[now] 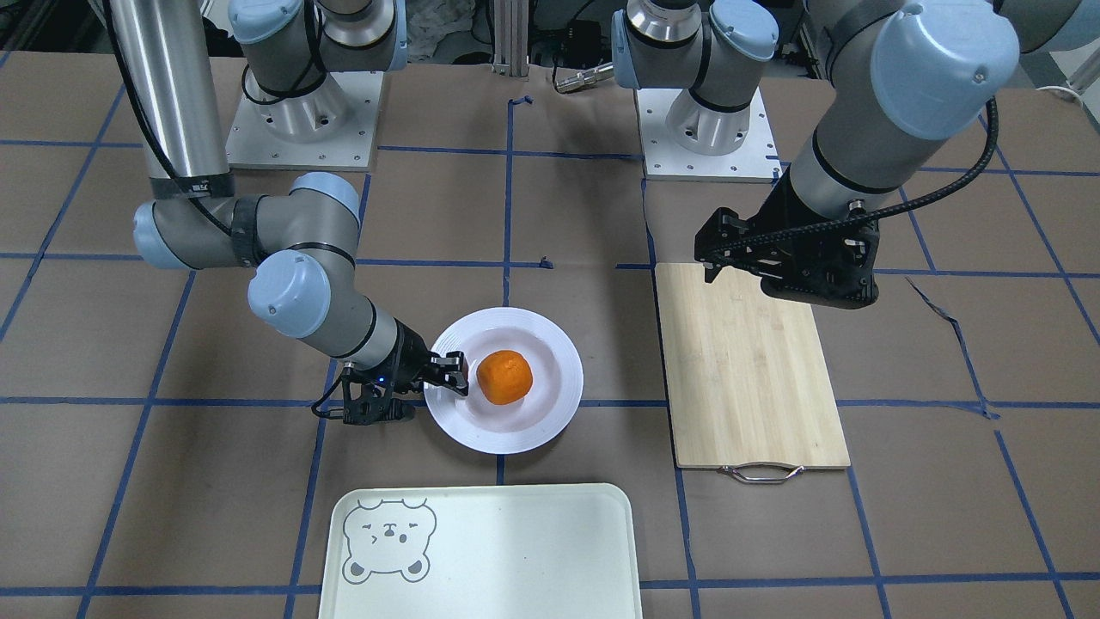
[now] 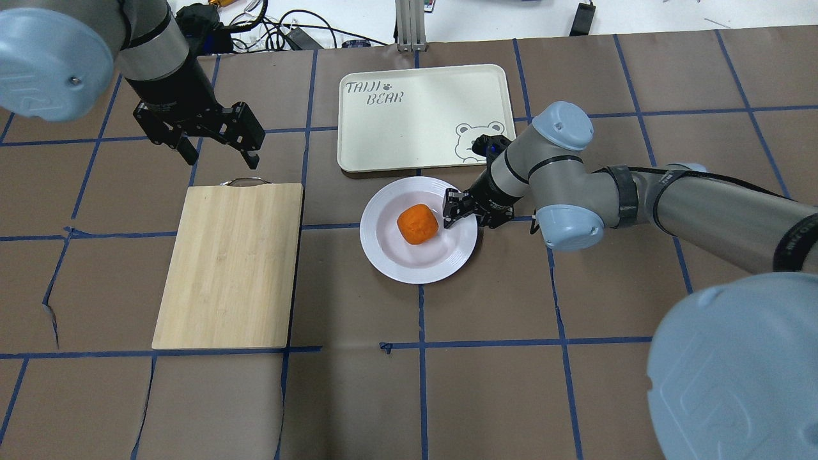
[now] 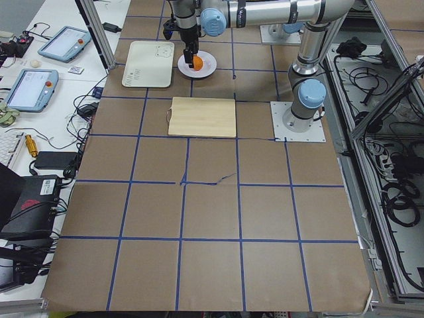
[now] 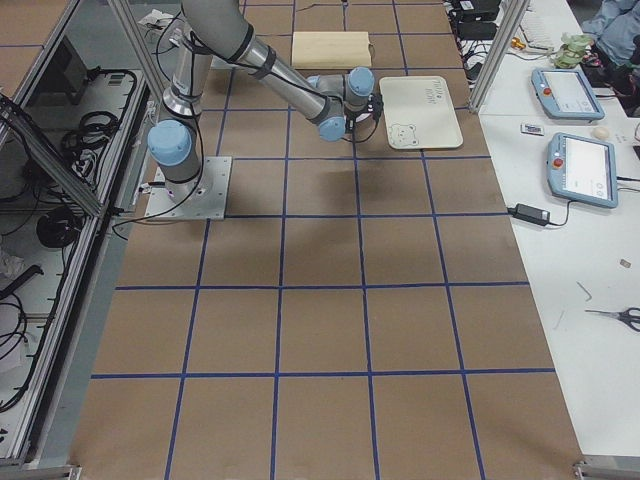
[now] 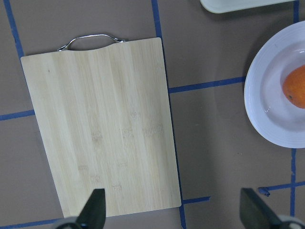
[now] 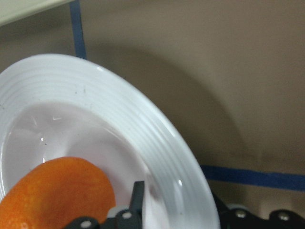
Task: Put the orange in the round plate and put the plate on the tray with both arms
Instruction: 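Close the right gripper on the plate rim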
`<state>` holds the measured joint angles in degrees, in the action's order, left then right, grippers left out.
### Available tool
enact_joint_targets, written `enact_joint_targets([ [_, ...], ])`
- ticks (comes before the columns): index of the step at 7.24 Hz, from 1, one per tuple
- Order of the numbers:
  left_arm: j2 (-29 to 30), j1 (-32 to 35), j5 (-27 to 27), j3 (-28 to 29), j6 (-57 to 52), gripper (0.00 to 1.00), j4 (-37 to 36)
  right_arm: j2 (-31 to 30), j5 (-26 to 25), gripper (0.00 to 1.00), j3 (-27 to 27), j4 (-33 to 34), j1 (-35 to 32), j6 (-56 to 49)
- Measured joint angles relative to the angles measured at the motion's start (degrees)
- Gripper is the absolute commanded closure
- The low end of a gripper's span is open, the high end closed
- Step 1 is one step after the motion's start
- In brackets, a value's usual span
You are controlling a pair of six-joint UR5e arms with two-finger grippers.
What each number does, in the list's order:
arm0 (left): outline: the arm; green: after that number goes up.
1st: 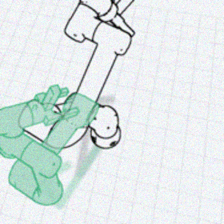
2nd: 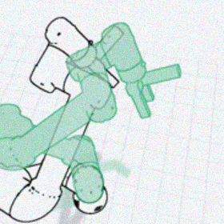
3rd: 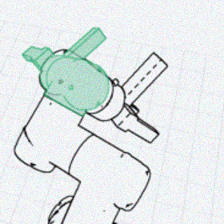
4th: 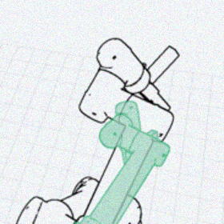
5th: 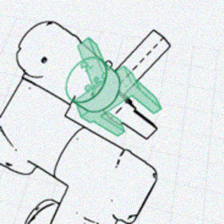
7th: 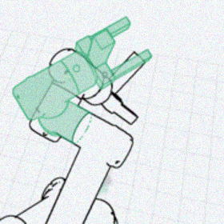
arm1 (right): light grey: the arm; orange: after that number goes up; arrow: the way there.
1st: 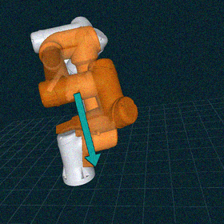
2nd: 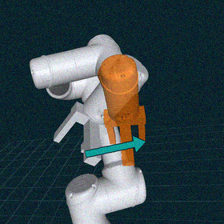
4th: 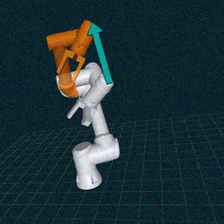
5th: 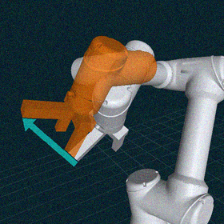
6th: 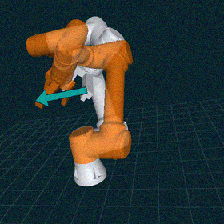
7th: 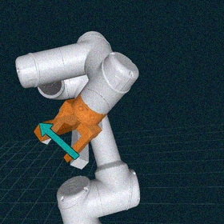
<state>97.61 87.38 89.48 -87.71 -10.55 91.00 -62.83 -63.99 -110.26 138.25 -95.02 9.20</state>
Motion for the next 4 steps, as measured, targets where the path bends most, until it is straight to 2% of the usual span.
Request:
enact_joint_targets([
  [1, 0.03, -0.01, -0.01, 0.0, 0.12, 0.0, -0.02, -0.28, -0.03, 1.0, -0.08, -0.25, -0.28, 0.57],
  [3, -0.01, 0.04, -0.01, 0.0, 0.25, 0.0, -0.01, -1.71, 0.01, 1.0, 0.23, -3.24, -0.24, 0.94],
  [4, -0.04, 0.06, -0.01, 0.0, 0.26, 0.0, 0.03, -2.48, 1.57, 1.0, 0.78, -5.33, 0.16, 1.02],
])
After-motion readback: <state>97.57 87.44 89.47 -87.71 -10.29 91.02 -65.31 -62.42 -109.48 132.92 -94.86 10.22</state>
